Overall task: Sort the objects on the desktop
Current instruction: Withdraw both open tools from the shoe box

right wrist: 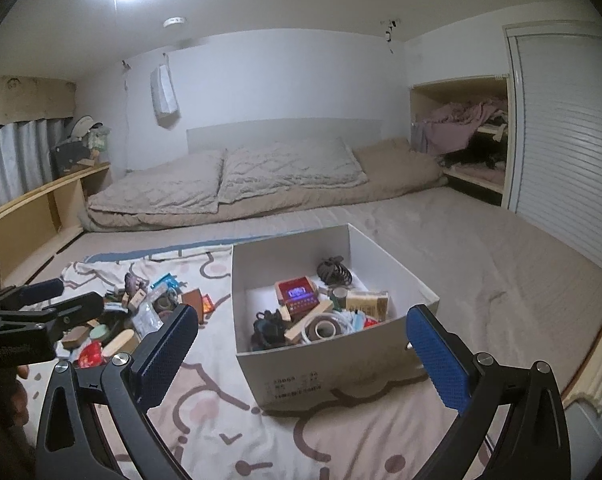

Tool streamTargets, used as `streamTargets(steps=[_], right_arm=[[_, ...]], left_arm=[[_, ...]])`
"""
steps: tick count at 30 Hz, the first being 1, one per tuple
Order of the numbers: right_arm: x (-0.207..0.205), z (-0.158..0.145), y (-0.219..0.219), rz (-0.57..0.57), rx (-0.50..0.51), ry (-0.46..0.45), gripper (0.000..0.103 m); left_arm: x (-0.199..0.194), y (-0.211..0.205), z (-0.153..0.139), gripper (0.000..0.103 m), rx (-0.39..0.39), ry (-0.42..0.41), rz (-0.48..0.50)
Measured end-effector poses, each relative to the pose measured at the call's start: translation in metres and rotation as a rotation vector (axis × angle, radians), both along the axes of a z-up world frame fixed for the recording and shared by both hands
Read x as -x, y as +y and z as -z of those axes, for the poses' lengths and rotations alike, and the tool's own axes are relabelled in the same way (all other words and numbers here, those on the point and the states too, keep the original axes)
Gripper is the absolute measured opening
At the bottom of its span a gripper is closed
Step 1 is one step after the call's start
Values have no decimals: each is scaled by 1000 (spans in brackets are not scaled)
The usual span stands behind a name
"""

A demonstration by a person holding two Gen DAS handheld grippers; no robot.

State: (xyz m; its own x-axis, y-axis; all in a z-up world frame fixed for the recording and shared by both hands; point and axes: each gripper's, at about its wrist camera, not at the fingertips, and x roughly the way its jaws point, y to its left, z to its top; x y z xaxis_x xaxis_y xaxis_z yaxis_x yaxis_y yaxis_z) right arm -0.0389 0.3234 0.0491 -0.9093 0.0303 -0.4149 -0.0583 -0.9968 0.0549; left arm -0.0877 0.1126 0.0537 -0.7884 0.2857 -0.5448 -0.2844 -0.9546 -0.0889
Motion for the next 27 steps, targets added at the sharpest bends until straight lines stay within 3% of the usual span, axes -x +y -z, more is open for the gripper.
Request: streamTargets(steps=[27], right_arm=[[-5, 26, -2, 10, -26, -46, 103]], left_arm=[[-17, -8, 19, 102, 49, -10, -32]])
